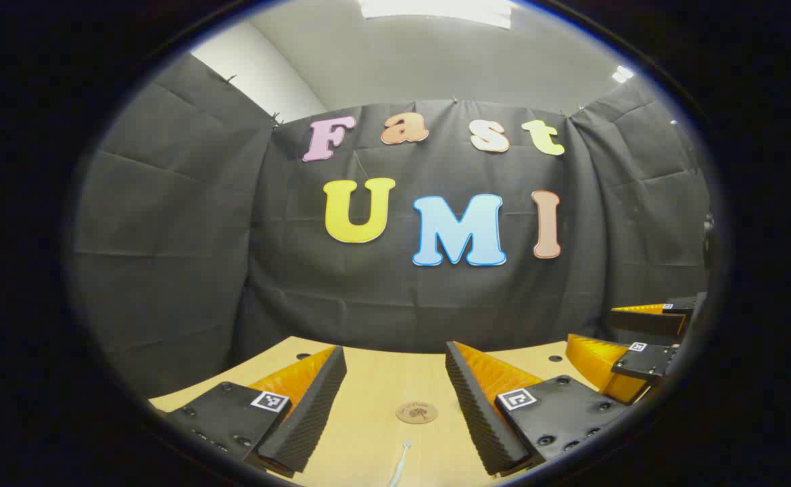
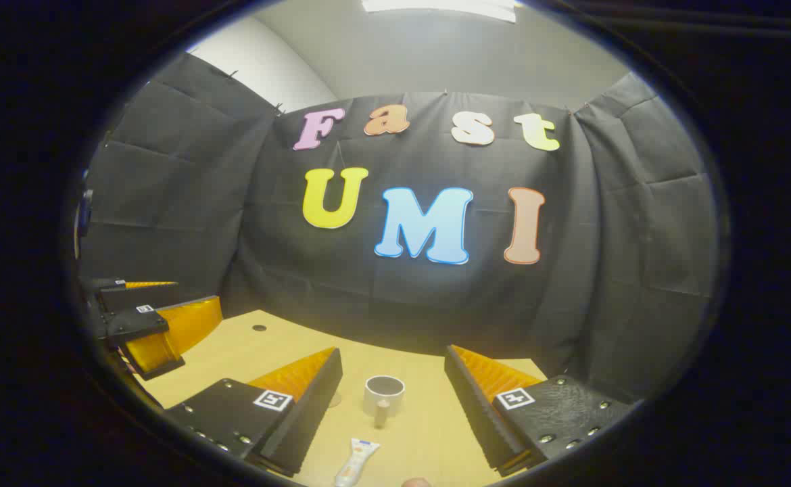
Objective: Put the toothbrush and toothpaste on the desktop into the cup, then pick up the cup and place it on the coaster on the desktop.
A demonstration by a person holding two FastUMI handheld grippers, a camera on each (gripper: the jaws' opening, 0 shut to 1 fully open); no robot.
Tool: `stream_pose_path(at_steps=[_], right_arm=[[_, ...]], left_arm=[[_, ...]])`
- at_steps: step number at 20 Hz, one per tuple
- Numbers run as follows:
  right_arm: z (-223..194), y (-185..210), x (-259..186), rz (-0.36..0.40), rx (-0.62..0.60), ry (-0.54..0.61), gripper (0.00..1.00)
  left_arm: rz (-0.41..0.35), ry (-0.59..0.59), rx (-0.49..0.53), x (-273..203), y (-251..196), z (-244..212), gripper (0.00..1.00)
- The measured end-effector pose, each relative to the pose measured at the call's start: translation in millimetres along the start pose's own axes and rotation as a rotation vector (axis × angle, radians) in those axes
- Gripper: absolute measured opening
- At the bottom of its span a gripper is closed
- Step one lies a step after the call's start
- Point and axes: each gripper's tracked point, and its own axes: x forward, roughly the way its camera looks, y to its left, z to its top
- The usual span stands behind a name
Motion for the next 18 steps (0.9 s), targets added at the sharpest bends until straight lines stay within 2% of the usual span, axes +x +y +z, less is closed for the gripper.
stream_pose_path(at_steps=[6,9,11,18], right_arm=[[-6.9,3.5,1.1,0.004,-0.001,0.016,0.93],[-9.8,4.7,5.2,0.006,0.001,0.03,0.93],[-13.3,6.9,6.8,0.01,0.003,0.04,0.93],[-28.2,5.7,19.5,0.015,0.01,0.073,0.93]], left_arm=[[-0.002,0.005,-0.004,5.5,0.7,-1.3,0.94],[-0.001,0.02,-0.01,12.2,2.6,-10.0,0.96],[-0.01,0.026,-0.022,17.5,0.8,-11.9,0.94],[-0.045,0.053,-0.007,42.5,0.6,-27.7,0.96]])
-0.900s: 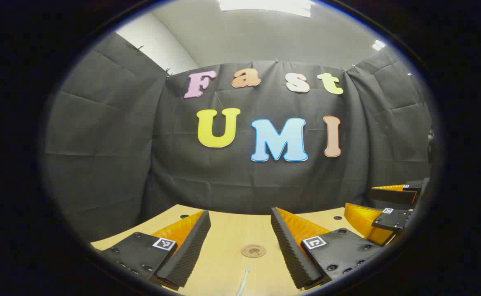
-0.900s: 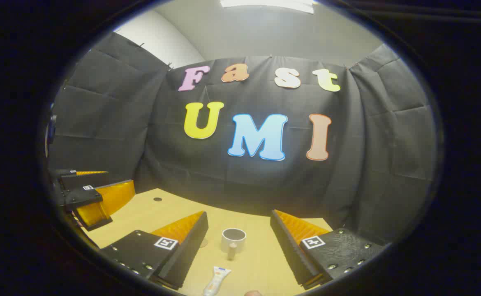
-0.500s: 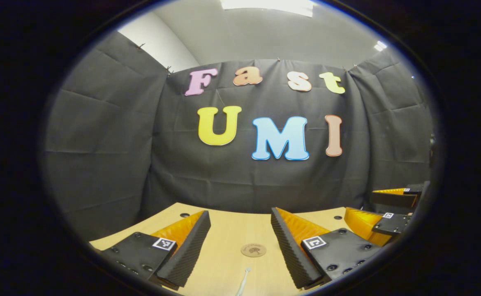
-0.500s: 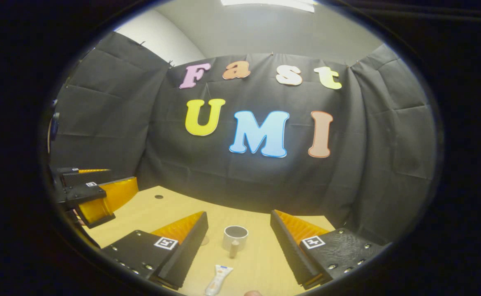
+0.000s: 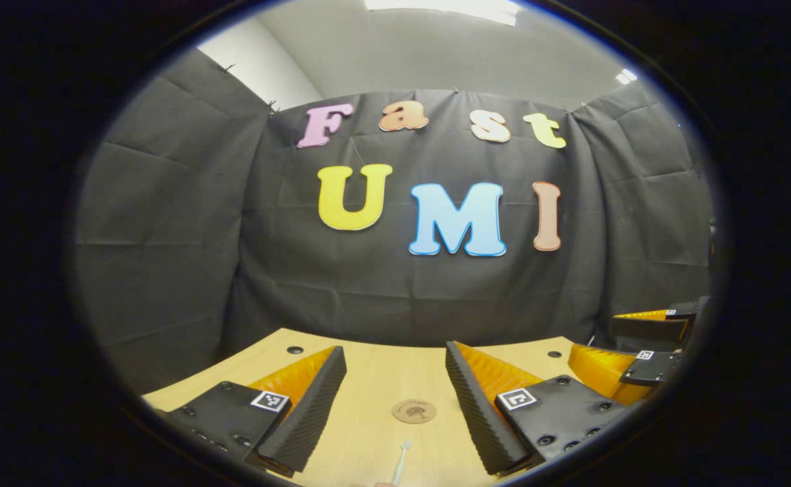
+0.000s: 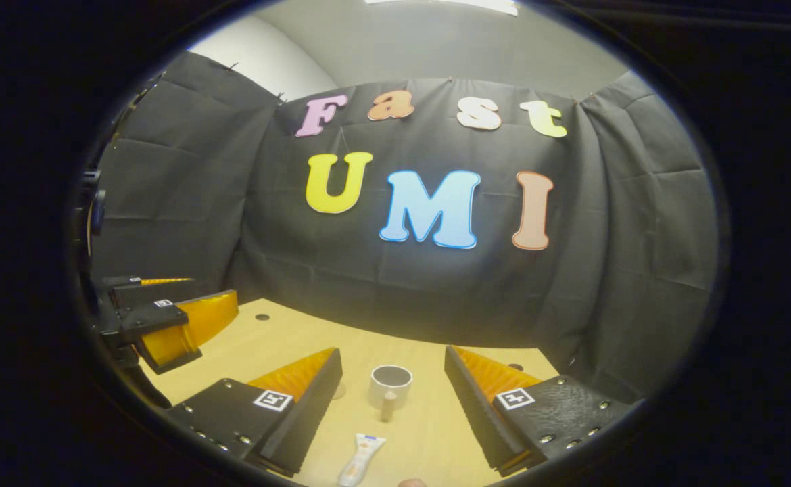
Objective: Put the toothbrush and toothpaste on the desktop into the cup, then pick up the cup and place it on the coaster on the desktop.
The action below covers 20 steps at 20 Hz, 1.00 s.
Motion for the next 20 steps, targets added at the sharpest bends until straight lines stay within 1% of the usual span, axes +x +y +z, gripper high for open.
stream_pose_path(at_steps=[4,8,10,12,14,15,16,18,19,20], right_arm=[[-29.8,0.6,9.3,-0.007,0.07,0.102,0.93],[-67.2,0.2,16.7,-0.021,0.07,0.231,0.94],[-87.5,5.6,21.6,0.0,0.074,0.304,0.93],[-106.8,12.3,24.5,0.024,0.092,0.38,0.94],[-123.0,19.0,27.6,0.042,0.102,0.443,0.94],[-128.4,21.3,28.4,0.049,0.104,0.469,0.94],[-134.8,25.3,29.8,0.058,0.108,0.495,0.94],[-149.0,29.9,29.3,0.068,0.114,0.554,0.94],[-154.7,31.9,27.8,0.076,0.122,0.585,0.94],[-160.8,33.3,26.5,0.079,0.133,0.611,0.94]], left_arm=[[-0.027,0.087,-0.03,10.7,-4.7,-24.6,0.96],[-0.053,0.229,-0.032,20.7,-10.6,-66.3,0.96],[-0.068,0.313,-0.033,25.6,-12.9,-89.6,0.96],[-0.091,0.407,-0.061,28.6,-16.4,-118.2,0.96],[-0.099,0.492,-0.083,30.0,-16.1,-140.9,0.96],[-0.097,0.527,-0.085,30.9,-14.6,-149.8,0.96],[-0.096,0.566,-0.083,33.2,-14.9,-159.1,0.94],[-0.1,0.639,-0.074,36.8,-15.7,-176.8,0.99],[-0.104,0.678,-0.067,35.7,-15.5,-186.6,0.96],[-0.107,0.712,-0.061,33.4,-15.2,-198.2,0.96]])
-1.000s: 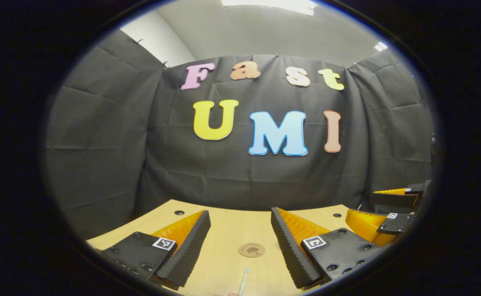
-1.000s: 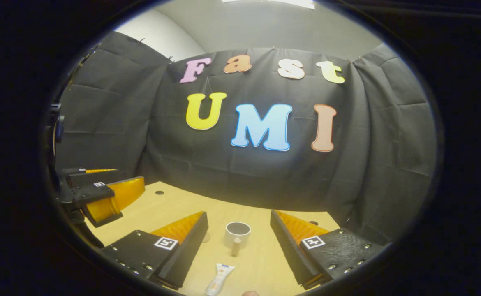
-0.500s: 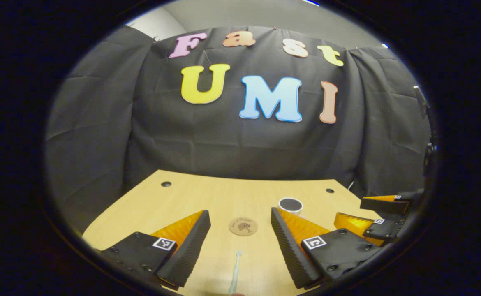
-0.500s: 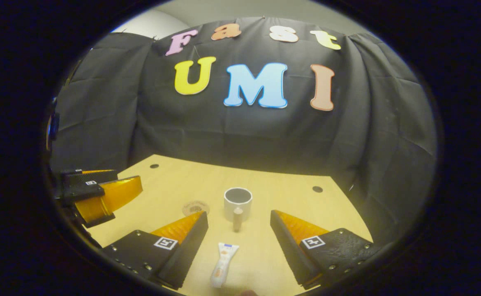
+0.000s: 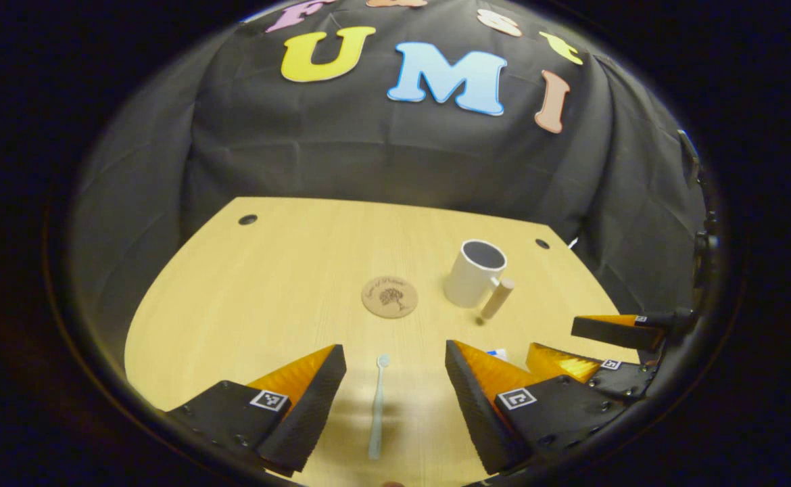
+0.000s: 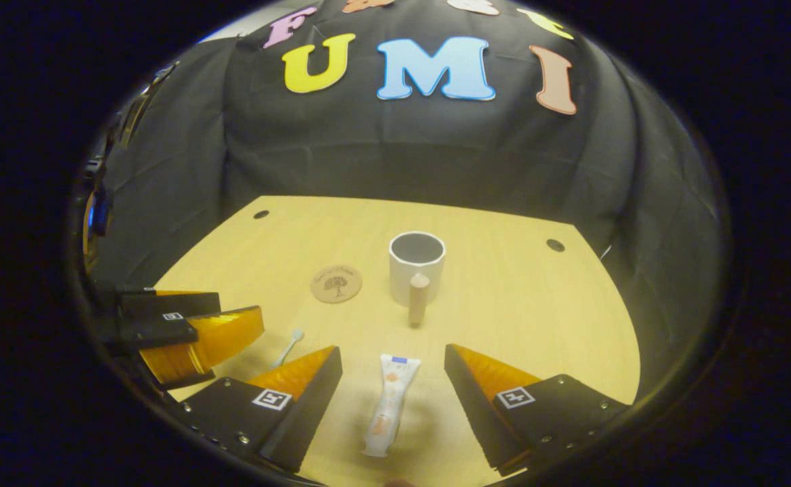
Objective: Put the toothbrush and toothpaste on the desktop into the cup, then pick up the cup and place it on the coaster on the desktop.
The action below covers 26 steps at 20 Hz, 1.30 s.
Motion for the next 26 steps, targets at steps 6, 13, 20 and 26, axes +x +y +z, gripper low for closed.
stream_pose_path(at_steps=[6,13,20,26], right_arm=[[-21.5,1.5,23.1,0.022,0.064,0.116,0.94],[-48.3,6.3,46.9,0.054,0.111,0.25,0.95],[-64.7,6.8,60.8,0.073,0.155,0.33,0.95],[-79.0,7.0,62.1,0.082,0.159,0.413,0.96]], left_arm=[[-0.015,0.185,-0.016,21.1,2.1,-35.8,1.0],[-0.004,0.386,0.008,39.8,6.2,-68.7,0.98],[0.001,0.571,0.016,43.3,9.7,-103.4,0.99],[0.01,0.644,0.013,46.6,11.6,-120.0,0.98]])
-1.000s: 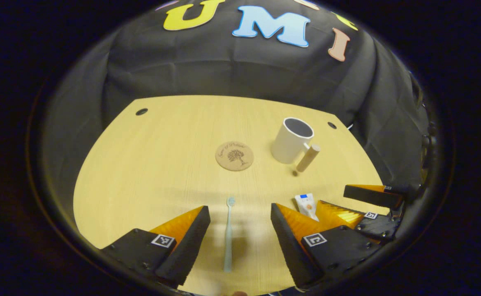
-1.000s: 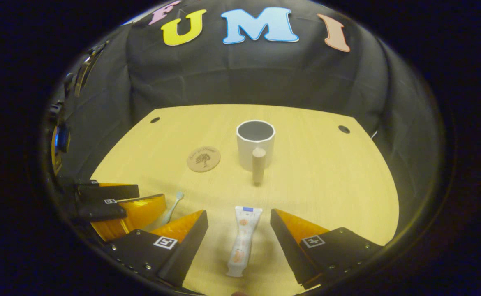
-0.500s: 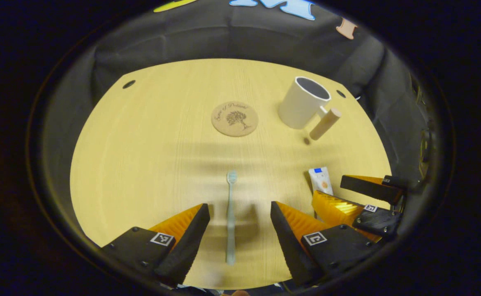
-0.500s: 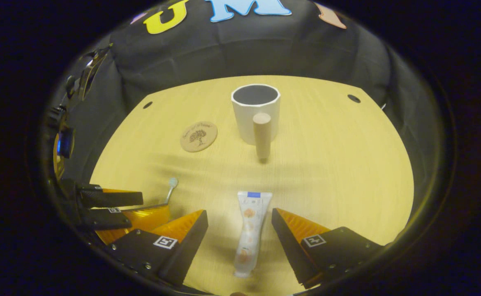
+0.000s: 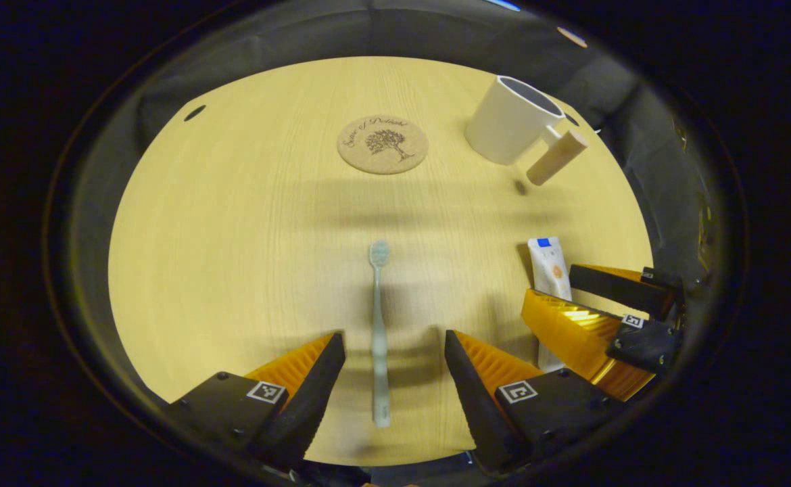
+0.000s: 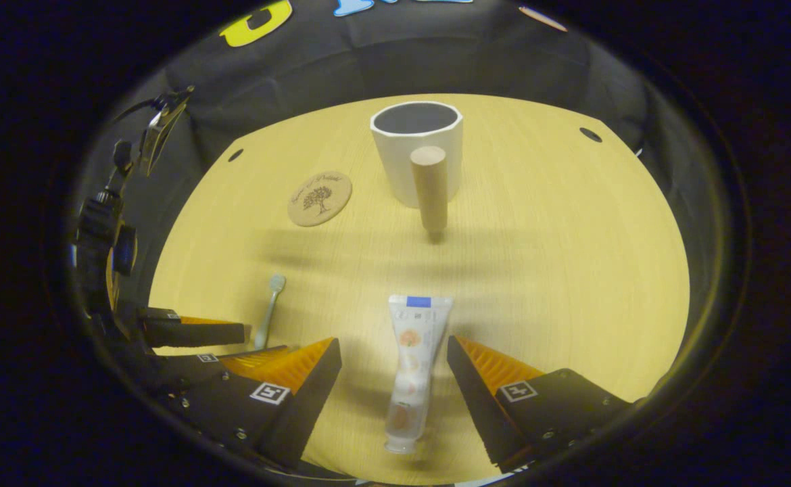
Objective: Put the toothbrush and toothpaste on the desktop into the cup, then pick up the cup and place it on the coaster on the desktop.
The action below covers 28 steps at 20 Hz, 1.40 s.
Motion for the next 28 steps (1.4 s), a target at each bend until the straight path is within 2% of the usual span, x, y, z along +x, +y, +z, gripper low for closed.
stream_pose_path(at_steps=[7,10,11,12,13,15,16,17,18,19,20,21,22,24,25,28], right_arm=[[-2.4,-2.2,6.7,-0.005,0.032,0.037,0.96],[-7.4,-6.6,11.9,-0.021,0.036,0.057,0.92],[-7.5,-6.6,10.9,-0.017,0.039,0.06,0.91],[-10.1,-6.6,13.1,-0.02,0.038,0.065,0.82],[-10.0,-7.9,13.0,-0.024,0.03,0.061,0.8],[-11.3,-10.8,12.9,-0.038,0.019,0.058,0.78],[-11.6,-12.0,14.1,-0.042,0.015,0.059,0.7],[-10.8,-12.3,14.1,-0.042,0.014,0.059,0.7],[-12.1,-15.1,14.5,-0.052,0.023,0.061,0.65],[-14.3,-15.5,14.6,-0.047,0.031,0.069,0.53],[-14.6,-15.5,13.3,-0.042,0.038,0.071,0.5],[-13.1,-15.9,12.3,-0.037,0.068,0.072,0.5],[-15.6,-15.9,15.8,-0.028,0.082,0.075,0.36],[-14.5,-17.4,15.8,-0.013,0.107,0.078,0.36],[-14.8,-16.5,18.8,0.0,0.126,0.079,0.26],[-14.4,-17.3,12.6,0.023,0.15,0.068,0.26]], left_arm=[[0.025,0.009,0.0,3.8,4.1,0.8,0.96],[0.069,0.016,0.025,7.6,11.6,0.4,0.93],[0.09,0.015,0.035,7.4,15.9,0.4,0.83],[0.097,0.011,0.037,7.2,17.2,0.2,0.75],[0.098,0.01,0.034,7.0,17.5,0.4,0.64],[0.102,0.007,0.033,7.3,17.9,1.6,0.64],[0.106,0.005,0.03,7.4,18.1,2.1,0.65],[0.114,0.003,0.031,7.0,19.6,2.8,0.54],[0.111,0.001,0.027,7.2,18.9,3.1,0.47],[0.109,0.001,0.025,7.1,18.2,2.5,0.4],[0.108,-0.002,0.025,7.6,15.9,3.4,0.36],[0.11,-0.002,0.026,7.7,15.3,3.2,0.27],[0.107,-0.005,0.035,6.8,16.2,1.9,0.25],[0.103,-0.014,0.049,3.8,17.0,4.2,0.24],[0.104,-0.002,0.049,4.4,16.2,2.3,0.16],[0.094,-0.015,0.082,5.9,16.0,3.2,0.16]])
